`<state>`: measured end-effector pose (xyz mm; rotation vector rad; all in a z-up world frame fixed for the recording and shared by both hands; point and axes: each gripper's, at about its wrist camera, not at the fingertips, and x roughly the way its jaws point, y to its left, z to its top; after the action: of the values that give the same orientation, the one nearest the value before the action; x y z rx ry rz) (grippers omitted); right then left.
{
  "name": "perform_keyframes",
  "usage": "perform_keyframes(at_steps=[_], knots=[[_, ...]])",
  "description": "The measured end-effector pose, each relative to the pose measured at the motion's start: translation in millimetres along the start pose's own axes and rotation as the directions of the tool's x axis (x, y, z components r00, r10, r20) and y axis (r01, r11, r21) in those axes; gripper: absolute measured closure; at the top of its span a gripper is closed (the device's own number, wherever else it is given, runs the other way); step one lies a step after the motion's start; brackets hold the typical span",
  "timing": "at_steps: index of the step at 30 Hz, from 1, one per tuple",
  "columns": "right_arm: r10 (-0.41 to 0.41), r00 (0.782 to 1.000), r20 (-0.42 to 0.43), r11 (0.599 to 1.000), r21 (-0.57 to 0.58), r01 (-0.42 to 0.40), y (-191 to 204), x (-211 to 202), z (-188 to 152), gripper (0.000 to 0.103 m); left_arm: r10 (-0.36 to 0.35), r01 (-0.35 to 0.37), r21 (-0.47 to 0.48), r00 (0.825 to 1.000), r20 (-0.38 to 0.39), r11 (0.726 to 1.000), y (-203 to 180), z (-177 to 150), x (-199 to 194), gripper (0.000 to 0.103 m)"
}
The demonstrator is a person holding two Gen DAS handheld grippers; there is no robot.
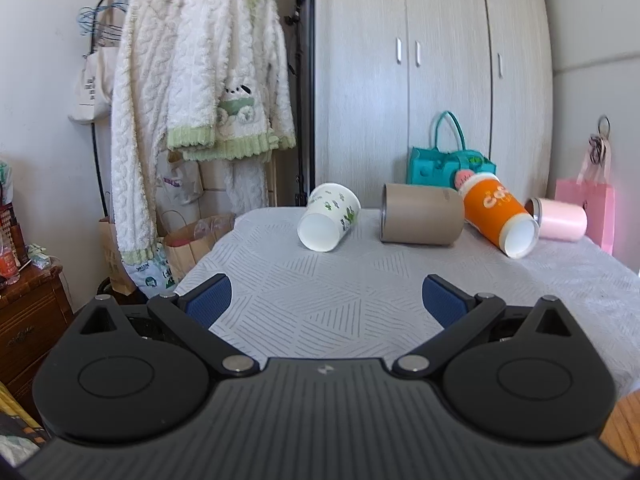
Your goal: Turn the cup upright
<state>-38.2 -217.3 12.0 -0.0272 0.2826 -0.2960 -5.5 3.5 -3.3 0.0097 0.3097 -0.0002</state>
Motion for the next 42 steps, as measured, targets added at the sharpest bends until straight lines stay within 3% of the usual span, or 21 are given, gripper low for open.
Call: perform_keyframes(at_steps=[4, 7, 11, 18, 25, 31, 34, 39, 42], knots=[[0.037, 0.999, -0.028, 0.999, -0.011, -0.037, 3, 0, 5, 0.000, -0.012, 0.014, 0.040, 0.998, -0.067, 0.999, -4, 16, 5, 0.000], [0.113, 0.993, -0.035, 0.993, -0.029, -0.114, 3, -2, 16, 0.000, -0.040, 0.049, 0.085, 0.995, -0.095, 0.995, -3, 31, 8, 0.000], [0.285, 0.956, -0.069, 0.953, -0.088, -0.290, 3, 0, 39, 0.000, -0.062, 0.076, 0.146, 0.993, -0.101, 0.986, -2, 58, 12, 0.000], [0.409, 0.902, -0.142, 0.857, -0.281, -0.433, 27, 12, 77, 0.000, -0.101, 0.115, 0.166, 0.991, -0.090, 0.979, 9, 112, 29, 0.000], [0.559, 0.798, -0.225, 0.716, -0.355, -0.602, 64, 48, 110, 0.000, -0.164, 0.181, 0.100, 0.974, -0.155, 0.978, 16, 138, 77, 0.000], [0.625, 0.724, -0.292, 0.590, -0.431, -0.683, 97, 89, 129, 0.000, -0.276, 0.273, -0.048, 0.926, -0.257, 0.961, 21, 138, 133, 0.000], [0.619, 0.706, -0.344, 0.526, -0.485, -0.698, 111, 114, 133, 0.000, -0.311, 0.294, -0.101, 0.908, -0.281, 0.950, 21, 133, 154, 0.000], [0.575, 0.704, -0.416, 0.419, -0.589, -0.691, 127, 157, 130, 0.000, -0.338, 0.295, -0.174, 0.883, -0.327, 0.939, 17, 118, 176, 0.000], [0.556, 0.676, -0.484, 0.331, -0.617, -0.714, 133, 181, 128, 0.000, -0.361, 0.288, -0.240, 0.857, -0.367, 0.927, 14, 109, 190, 0.000]])
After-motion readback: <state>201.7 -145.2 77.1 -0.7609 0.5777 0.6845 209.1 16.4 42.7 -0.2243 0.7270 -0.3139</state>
